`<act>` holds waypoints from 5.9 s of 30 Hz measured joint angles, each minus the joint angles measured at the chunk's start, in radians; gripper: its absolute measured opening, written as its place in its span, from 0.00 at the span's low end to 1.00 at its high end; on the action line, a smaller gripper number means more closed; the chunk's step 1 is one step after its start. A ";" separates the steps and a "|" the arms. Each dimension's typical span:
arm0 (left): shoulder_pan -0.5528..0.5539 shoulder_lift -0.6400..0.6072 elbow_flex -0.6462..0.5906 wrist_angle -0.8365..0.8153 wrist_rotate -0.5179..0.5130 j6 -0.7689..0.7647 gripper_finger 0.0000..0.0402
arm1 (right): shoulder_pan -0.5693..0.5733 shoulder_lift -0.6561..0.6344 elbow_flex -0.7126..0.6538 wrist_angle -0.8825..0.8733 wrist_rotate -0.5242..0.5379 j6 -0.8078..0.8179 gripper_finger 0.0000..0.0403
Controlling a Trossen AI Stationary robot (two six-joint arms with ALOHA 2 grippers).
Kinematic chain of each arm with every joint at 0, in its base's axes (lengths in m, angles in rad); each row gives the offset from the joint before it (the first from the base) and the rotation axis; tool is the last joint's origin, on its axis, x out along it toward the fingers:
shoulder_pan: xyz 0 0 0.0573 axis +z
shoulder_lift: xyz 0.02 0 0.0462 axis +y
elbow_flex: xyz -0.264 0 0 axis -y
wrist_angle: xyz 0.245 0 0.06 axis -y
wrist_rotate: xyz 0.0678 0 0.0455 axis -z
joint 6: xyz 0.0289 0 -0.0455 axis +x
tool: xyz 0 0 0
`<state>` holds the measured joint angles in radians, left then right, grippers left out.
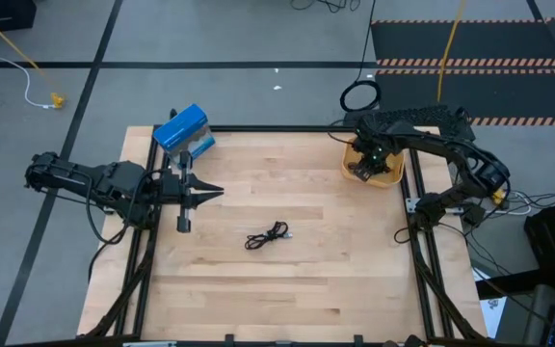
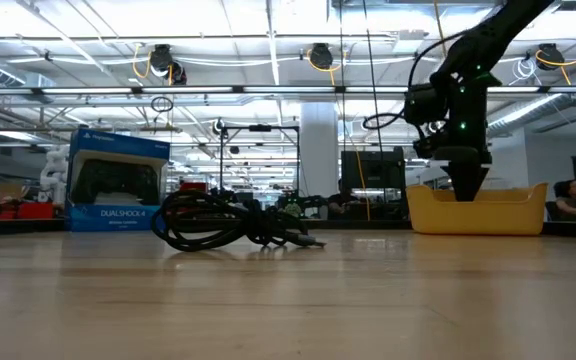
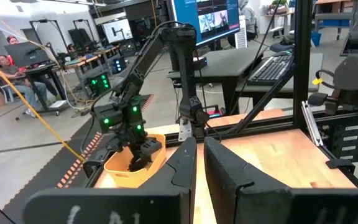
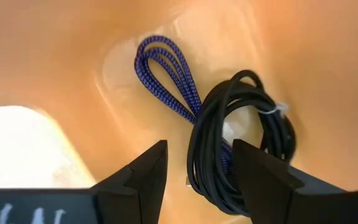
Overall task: Pick and place USB-C Cables
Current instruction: Put the charger cable into the yellow bin
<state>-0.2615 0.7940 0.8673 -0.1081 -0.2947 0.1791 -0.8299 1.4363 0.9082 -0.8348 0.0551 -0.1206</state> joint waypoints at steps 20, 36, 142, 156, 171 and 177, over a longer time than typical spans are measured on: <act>0.000 0.000 0.000 0.000 0.000 0.000 0.09 | 0.037 -0.143 0.301 -0.480 0.000 0.061 0.43; 0.000 0.000 0.000 0.001 0.000 0.000 0.09 | 0.099 -0.155 0.581 -0.738 0.049 0.135 0.43; -0.004 0.021 0.000 -0.027 0.083 -0.014 0.09 | 1.237 -0.978 -0.144 0.407 0.242 0.019 0.00; -0.004 0.056 0.118 -0.087 0.076 -0.034 0.09 | 1.237 -0.978 -0.144 0.412 0.289 0.010 0.00; 0.015 0.348 0.654 -0.786 0.049 -0.175 0.09 | 1.237 -0.977 -0.144 0.412 0.284 0.022 0.00; 0.028 0.436 0.800 -0.983 0.050 -0.277 0.09 | 1.237 -0.977 -0.144 0.412 0.284 0.022 0.00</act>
<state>-0.2333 1.2301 1.6670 -1.0910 -0.2450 -0.0979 0.4072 0.4595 0.7647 -0.4229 0.3391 -0.0984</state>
